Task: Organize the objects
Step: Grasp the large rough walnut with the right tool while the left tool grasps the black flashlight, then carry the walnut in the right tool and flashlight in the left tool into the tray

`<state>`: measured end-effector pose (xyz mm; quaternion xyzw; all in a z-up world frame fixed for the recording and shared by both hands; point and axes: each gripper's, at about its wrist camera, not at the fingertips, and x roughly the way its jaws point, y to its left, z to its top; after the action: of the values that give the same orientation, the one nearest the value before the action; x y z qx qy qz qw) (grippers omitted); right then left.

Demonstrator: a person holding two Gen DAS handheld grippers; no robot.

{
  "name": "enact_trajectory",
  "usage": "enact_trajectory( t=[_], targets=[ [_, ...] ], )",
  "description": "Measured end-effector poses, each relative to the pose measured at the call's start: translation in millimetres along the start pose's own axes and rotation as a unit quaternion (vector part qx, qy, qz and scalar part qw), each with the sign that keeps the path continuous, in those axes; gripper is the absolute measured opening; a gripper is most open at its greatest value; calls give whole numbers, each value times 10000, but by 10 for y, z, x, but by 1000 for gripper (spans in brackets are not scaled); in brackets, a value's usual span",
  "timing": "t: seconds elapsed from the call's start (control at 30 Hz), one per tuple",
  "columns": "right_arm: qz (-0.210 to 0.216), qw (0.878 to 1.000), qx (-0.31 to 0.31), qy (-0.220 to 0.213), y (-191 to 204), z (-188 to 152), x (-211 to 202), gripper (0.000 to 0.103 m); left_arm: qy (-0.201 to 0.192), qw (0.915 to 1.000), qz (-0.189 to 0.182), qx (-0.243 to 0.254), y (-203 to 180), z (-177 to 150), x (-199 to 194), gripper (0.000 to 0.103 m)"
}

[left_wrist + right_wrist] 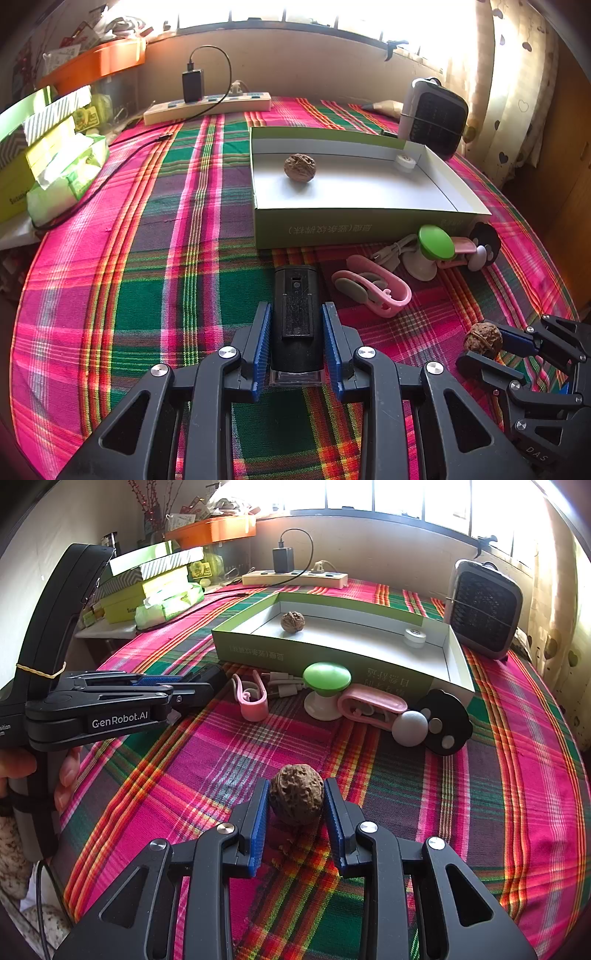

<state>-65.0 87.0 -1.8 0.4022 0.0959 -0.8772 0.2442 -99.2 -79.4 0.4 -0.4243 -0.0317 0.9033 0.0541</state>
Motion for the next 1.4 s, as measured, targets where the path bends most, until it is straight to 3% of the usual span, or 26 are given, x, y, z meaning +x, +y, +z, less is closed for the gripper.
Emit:
enact_trajectory(
  t=[0.8, 1.4],
  targets=[
    [12, 9998, 95, -149, -21, 112, -43, 30, -83, 9999, 52, 55, -78, 75, -124, 25],
    [37, 9988, 192, -454, -107, 468, -152, 30, -282, 9995, -8, 153, -167, 356, -253, 25]
  ],
)
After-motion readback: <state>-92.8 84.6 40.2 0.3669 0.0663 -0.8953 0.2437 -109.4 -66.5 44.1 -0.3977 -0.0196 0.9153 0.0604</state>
